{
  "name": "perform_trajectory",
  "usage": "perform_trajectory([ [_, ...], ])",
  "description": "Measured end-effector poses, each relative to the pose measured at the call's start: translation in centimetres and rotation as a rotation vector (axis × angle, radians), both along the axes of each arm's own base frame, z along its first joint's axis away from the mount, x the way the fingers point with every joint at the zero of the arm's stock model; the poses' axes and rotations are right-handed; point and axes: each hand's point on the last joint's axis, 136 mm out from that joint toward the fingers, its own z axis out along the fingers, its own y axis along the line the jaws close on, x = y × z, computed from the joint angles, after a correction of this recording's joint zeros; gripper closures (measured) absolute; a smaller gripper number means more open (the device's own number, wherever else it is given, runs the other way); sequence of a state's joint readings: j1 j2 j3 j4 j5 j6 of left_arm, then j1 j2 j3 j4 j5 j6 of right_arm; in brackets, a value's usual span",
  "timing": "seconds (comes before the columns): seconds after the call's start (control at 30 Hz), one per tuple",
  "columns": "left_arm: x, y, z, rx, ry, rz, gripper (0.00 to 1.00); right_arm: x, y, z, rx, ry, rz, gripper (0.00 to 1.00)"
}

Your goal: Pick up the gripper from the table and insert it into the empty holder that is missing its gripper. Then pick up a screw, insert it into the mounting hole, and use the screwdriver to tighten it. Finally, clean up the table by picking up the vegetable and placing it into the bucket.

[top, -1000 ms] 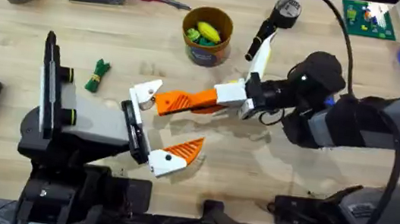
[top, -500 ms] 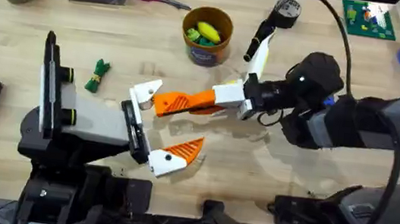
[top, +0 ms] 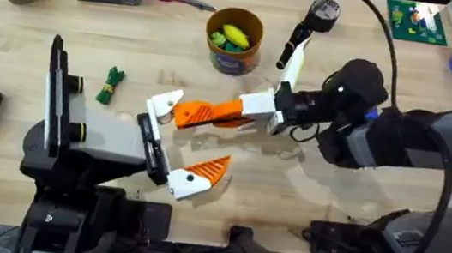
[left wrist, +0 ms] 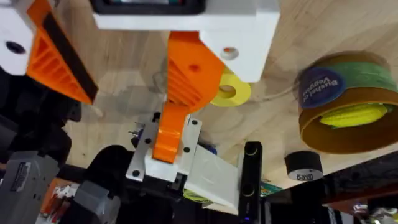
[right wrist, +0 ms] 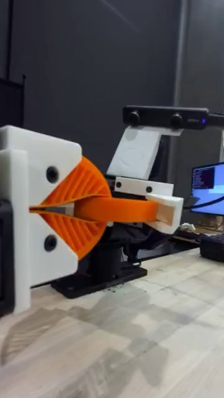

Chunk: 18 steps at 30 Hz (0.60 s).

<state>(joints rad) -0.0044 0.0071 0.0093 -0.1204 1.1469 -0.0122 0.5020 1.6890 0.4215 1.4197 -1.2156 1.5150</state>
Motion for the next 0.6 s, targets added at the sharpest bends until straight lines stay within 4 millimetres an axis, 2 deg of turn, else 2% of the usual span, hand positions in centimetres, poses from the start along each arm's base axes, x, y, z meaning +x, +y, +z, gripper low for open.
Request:
perform_trajectory([
  [0.6, 0.14, 0.07, -0.01, 0.0, 0.001, 0.009, 0.015, 0.02, 0.46, -0.11, -0.005, 0.012, 0.001, 0.992],
])
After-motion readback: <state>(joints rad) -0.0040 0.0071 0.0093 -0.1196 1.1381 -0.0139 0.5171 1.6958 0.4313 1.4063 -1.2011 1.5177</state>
